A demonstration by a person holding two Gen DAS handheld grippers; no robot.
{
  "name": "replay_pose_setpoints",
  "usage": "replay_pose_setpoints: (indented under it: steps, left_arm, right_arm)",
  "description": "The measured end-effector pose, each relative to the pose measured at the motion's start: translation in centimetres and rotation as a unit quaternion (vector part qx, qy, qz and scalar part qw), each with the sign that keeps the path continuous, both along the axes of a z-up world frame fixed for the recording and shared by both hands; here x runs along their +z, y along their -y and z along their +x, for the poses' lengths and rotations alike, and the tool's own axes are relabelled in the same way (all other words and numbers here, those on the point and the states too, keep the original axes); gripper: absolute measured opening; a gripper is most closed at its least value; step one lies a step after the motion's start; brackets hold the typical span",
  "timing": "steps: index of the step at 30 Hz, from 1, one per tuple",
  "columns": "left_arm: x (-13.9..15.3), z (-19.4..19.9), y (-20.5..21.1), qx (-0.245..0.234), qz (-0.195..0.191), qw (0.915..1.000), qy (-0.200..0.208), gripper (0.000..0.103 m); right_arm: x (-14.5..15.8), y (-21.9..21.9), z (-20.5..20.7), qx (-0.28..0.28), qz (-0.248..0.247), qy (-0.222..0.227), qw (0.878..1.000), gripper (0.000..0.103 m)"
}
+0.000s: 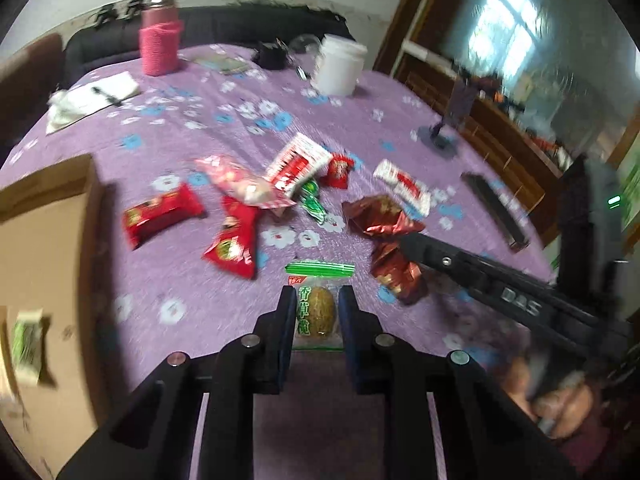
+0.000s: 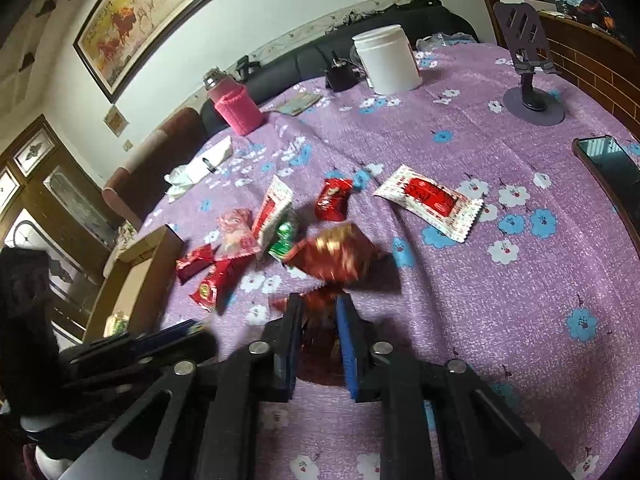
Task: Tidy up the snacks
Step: 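Grasp the clear green-labelled pastry bag with the left tool while the right tool grasps a dark red foil bag, then carry both snacks into the cardboard box and open both tools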
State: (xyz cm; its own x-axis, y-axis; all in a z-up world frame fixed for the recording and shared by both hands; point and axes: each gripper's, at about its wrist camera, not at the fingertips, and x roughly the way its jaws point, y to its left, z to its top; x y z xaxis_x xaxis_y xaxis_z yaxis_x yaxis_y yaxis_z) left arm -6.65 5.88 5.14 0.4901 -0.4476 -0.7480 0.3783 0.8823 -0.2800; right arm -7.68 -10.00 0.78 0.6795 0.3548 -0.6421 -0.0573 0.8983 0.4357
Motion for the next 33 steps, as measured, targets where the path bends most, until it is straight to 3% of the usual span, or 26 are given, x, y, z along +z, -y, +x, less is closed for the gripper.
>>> replay_pose_setpoints:
  steps: [6, 7, 9, 10, 16, 18, 19, 24, 28, 33]
  left_arm:
    - [2.3, -2.9, -6.0, 0.050, -0.072, 0.9961, 0.009, 0.021]
    - [2.5, -3.3, -6.6, 0.055, -0.078, 0.9954, 0.010, 0.021]
    - [3.0, -3.9, -7.9, 0.062, -0.090, 0.9939, 0.016, 0.021]
    - [3.2, -4.4, -8.6, 0.068, -0.097, 0.9928, 0.020, 0.021]
    - [3.0, -5.9, -11.1, 0.086, -0.120, 0.9888, 0.023, 0.021]
    - [3.0, -6.3, -11.8, 0.093, -0.123, 0.9878, 0.025, 0.021]
    - [3.0, -6.6, -12.4, 0.099, -0.124, 0.9869, 0.028, 0.021]
    - [3.1, -7.1, -15.4, 0.129, -0.134, 0.9820, 0.033, 0.021]
    - [2.8, -7.4, -17.9, 0.160, -0.137, 0.9768, 0.035, 0.021]
    - [2.0, -7.9, -20.8, 0.195, -0.148, 0.9690, 0.029, 0.021]
  right_arm:
    - [1.0, -0.3, -0.6, 0.020, 0.012, 0.021, 1.000, 0.012]
    - [1.2, -0.6, -0.8, 0.019, -0.006, 0.025, 0.999, 0.017]
    - [1.3, -1.4, -0.9, 0.025, -0.045, 0.021, 0.998, 0.049]
    - [1.3, -1.8, -0.9, 0.028, -0.063, 0.018, 0.997, 0.070]
    - [-0.3, -4.4, 0.1, 0.060, -0.144, 0.002, 0.988, 0.073]
    - [-1.1, -5.0, 0.6, 0.057, -0.166, -0.010, 0.984, 0.057]
    - [-1.2, -5.0, 0.7, 0.055, -0.167, -0.015, 0.984, 0.037]
    - [-0.5, -4.2, -0.3, 0.040, -0.144, -0.019, 0.989, 0.029]
    - [1.2, -4.7, -1.5, 0.051, -0.118, -0.014, 0.992, 0.012]
    - [3.4, -7.6, -2.3, 0.075, -0.125, 0.009, 0.989, 0.009]
